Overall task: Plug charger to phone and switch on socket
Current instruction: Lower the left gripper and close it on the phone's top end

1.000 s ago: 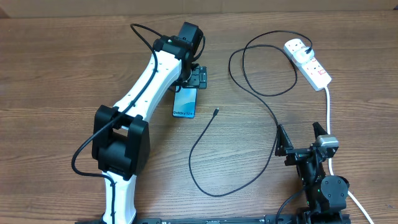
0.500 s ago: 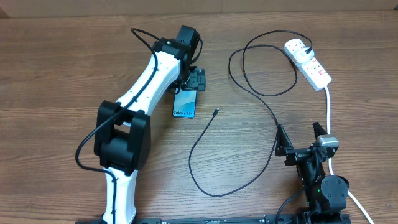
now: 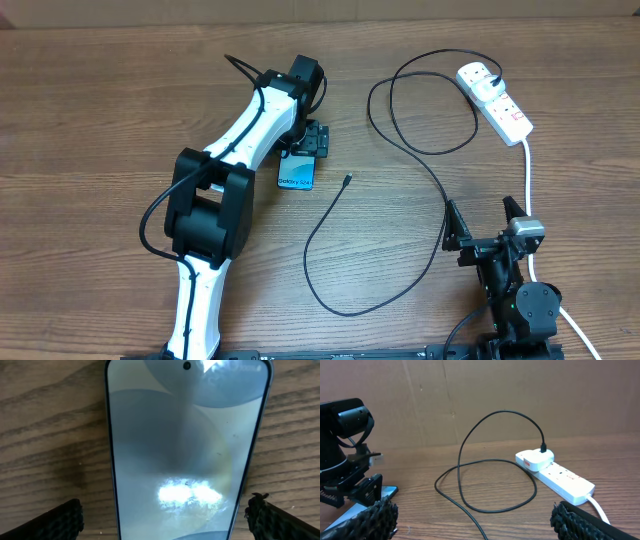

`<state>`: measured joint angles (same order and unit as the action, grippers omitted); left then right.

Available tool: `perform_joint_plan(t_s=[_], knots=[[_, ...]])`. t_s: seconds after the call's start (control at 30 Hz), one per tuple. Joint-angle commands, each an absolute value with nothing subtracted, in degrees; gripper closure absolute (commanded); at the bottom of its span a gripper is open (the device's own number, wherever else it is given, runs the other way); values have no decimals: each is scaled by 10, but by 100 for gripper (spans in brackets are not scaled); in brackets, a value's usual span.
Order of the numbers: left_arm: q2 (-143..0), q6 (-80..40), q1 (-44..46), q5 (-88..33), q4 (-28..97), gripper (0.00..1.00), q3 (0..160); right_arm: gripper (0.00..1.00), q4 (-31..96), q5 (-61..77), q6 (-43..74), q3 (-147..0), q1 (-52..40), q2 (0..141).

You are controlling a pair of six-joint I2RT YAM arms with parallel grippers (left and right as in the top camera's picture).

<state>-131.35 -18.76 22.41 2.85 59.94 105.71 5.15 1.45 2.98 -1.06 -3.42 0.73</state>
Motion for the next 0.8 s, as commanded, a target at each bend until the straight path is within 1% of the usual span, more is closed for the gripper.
perform_joint_plan(t_s=[0.0,0.77], knots=[[-1320,-163,227,27,597,0,1051,0,48,13,32,-5,-33,2],[-1344,-167,229,36,587,0,1051,0,48,13,32,-5,-33,2]])
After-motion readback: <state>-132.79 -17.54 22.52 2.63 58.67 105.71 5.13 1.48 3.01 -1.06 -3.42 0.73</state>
